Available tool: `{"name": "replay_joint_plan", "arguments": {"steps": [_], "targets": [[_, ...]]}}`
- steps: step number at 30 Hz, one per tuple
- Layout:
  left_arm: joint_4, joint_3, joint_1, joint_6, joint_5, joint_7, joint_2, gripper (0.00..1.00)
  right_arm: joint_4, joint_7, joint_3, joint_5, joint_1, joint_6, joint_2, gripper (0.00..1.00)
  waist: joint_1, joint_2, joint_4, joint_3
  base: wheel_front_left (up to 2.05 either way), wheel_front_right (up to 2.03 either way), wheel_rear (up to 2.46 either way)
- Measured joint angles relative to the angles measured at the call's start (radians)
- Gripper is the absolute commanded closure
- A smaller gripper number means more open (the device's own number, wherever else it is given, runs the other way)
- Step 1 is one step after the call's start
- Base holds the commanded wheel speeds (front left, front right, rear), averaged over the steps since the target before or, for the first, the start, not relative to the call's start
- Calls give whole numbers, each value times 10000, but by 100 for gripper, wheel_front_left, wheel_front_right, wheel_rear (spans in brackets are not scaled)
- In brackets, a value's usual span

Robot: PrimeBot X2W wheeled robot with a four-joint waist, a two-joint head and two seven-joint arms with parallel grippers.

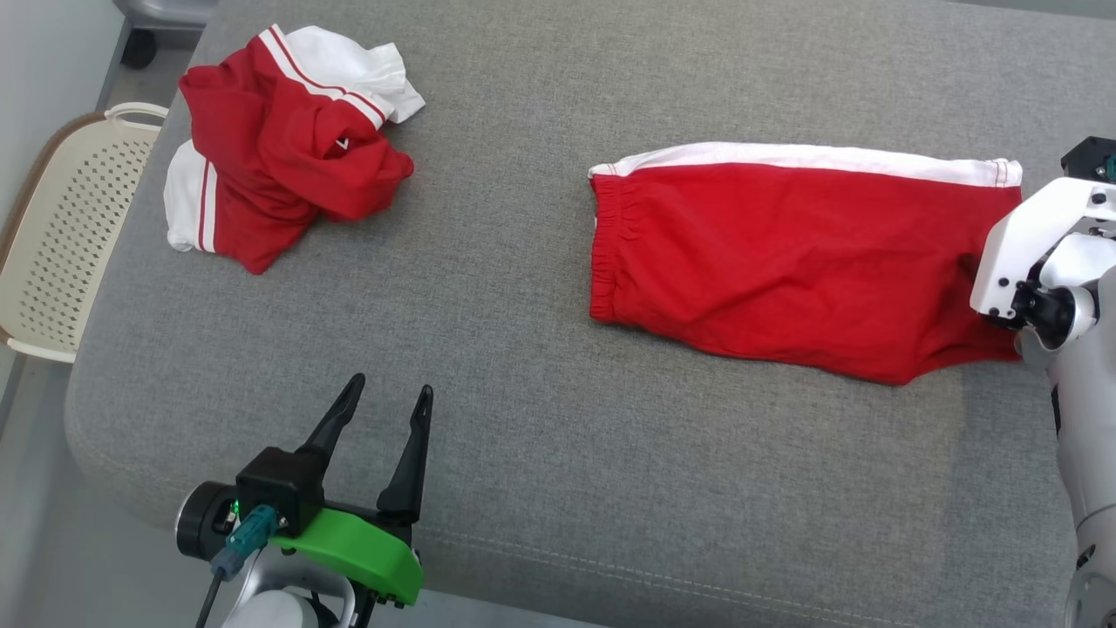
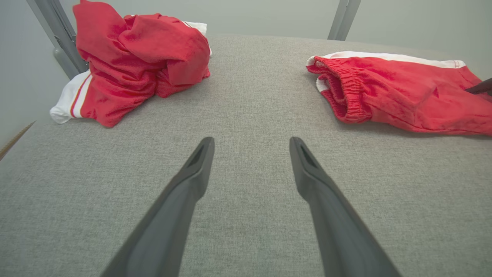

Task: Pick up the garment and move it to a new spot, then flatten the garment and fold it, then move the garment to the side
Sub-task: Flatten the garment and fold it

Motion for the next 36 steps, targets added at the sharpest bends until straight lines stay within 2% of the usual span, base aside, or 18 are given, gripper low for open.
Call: {"name": "replay_joint_plan", "arguments": {"steps": [1,4,6,17,27,32,36], "targets": [[17,-15,-1,0,0,-2,-2,0,94,61,-121,-59,-93,-2,48,43,0,0,34,27,0,0,0],[81,-48,-16,-2,-6,-2,-8,0,295,144,-311,-215,-284,-6,205,68,0,0,103,63,0,0,0],[111,-63,-45,-2,-23,-2,-13,0,389,153,-339,-314,-375,-2,307,100,0,0,115,54,0,0,0],[286,-125,-102,12,-119,12,-31,0,614,-113,-552,-1152,-417,15,138,100,0,0,25,-184,0,0,0],[408,-171,-77,92,-211,8,-27,0,255,92,-872,-2086,-113,12,-635,100,0,0,-243,-687,0,0,0],[470,-209,-3,98,-288,-6,-27,0,-69,125,-840,-2290,-117,12,-543,100,0,0,-328,-949,0,0,0],[546,-232,24,100,-330,-4,-23,0,-219,205,-316,-2113,-149,10,-104,100,0,0,-345,-1195,0,0,0]]}}
